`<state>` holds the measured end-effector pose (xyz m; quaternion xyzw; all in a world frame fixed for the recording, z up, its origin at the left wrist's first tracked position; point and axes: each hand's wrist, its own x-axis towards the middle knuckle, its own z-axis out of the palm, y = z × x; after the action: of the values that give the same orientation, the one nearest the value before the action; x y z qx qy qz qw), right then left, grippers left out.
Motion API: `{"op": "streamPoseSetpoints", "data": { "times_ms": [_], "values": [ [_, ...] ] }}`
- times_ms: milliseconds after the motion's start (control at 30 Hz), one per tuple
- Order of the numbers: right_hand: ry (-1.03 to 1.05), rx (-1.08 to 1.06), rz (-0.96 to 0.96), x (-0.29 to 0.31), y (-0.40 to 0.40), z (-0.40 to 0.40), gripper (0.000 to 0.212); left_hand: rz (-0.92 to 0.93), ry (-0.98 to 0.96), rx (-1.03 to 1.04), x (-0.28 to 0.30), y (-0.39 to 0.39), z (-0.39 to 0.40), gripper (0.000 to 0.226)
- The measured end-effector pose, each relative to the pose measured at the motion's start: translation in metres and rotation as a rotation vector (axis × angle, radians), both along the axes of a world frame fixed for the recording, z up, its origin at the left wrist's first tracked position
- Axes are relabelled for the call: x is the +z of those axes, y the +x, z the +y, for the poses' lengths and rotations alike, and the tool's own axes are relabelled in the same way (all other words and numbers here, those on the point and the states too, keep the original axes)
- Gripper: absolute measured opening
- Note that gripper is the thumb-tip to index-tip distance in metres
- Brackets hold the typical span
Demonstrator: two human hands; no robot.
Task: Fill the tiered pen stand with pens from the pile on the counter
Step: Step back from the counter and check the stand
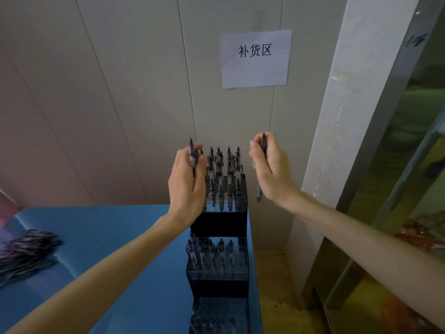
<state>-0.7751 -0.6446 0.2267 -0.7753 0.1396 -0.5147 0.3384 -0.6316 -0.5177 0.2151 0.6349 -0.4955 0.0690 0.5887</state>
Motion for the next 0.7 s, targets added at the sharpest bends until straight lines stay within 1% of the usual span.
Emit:
{"op": "streamPoseSetpoints", "data": {
  "times_ms": [67, 133, 200, 267, 367, 467, 567, 700],
  "values": [
    [0.131, 0.048, -0.044, 0.007, 0.001, 0.001, 0.028, 0.155, -0.07, -0.106, 0.008, 0.004, 0.001, 0.02],
    [0.279, 0.049, -0.107, 0.015, 0.002, 0.002, 0.033, 0.274, -0.119, -0.151, 0.018, 0.009, 0.0, 0.027],
    [0.399, 0.065, -0.153, 0.022, 0.005, 0.002, 0.027, 0.396, -0.142, -0.15, 0.029, 0.009, 0.0, 0.031],
    [0.424, 0.073, -0.149, 0.028, 0.006, 0.004, 0.021, 0.493, -0.163, -0.152, 0.036, 0.013, -0.002, 0.034],
    [0.291, 0.071, -0.097, 0.032, 0.005, 0.006, 0.021, 0.43, -0.097, -0.113, 0.039, 0.029, -0.002, 0.037],
    [0.089, 0.017, -0.008, 0.032, -0.001, 0.005, 0.014, 0.352, -0.012, -0.05, 0.038, 0.041, -0.002, 0.031],
    [-0.066, -0.043, 0.055, 0.027, -0.006, 0.005, 0.014, 0.369, -0.049, -0.081, 0.035, 0.042, -0.001, 0.03],
    [-0.185, -0.082, 0.131, 0.015, -0.006, -0.001, 0.022, 0.4, -0.09, -0.119, 0.035, 0.035, 0.0, 0.028]
  ]
}}
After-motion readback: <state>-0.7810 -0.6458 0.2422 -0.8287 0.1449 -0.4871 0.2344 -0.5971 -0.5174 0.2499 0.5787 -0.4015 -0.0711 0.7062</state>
